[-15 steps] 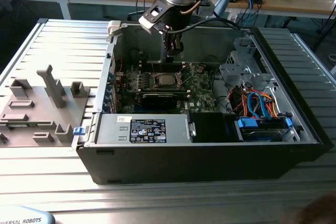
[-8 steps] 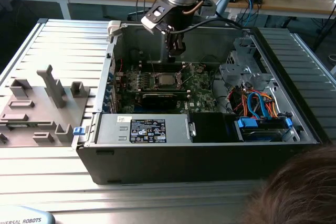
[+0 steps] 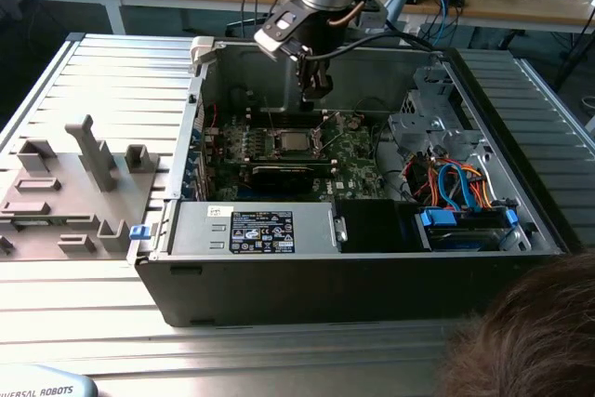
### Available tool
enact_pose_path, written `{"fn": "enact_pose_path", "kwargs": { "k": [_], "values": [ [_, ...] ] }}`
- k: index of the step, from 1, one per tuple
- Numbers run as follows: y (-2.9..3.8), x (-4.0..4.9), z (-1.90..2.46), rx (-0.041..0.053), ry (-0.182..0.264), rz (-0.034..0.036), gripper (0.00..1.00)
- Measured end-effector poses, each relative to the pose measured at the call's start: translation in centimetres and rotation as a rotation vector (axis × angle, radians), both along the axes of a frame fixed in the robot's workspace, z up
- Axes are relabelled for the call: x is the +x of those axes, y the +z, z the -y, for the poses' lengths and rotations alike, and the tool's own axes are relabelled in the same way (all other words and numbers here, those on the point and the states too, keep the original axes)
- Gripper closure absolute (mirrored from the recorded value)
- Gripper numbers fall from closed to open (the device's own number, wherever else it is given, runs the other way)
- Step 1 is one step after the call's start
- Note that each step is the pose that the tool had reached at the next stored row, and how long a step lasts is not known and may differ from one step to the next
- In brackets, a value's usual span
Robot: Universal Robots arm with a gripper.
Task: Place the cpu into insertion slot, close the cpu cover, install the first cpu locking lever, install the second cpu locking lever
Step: 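Close the cpu cover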
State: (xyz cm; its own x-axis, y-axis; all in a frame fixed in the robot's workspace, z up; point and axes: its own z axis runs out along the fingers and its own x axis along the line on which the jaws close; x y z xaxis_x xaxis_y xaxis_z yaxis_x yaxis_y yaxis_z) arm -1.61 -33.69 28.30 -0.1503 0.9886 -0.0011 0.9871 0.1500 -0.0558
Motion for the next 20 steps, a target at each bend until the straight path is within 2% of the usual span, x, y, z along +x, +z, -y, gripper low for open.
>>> {"fn": "enact_pose_path", "kwargs": {
  "k": [20],
  "values": [
    [-0.08,1.78,0.0,0.0,0.0,0.0,0.89]
  ]
}}
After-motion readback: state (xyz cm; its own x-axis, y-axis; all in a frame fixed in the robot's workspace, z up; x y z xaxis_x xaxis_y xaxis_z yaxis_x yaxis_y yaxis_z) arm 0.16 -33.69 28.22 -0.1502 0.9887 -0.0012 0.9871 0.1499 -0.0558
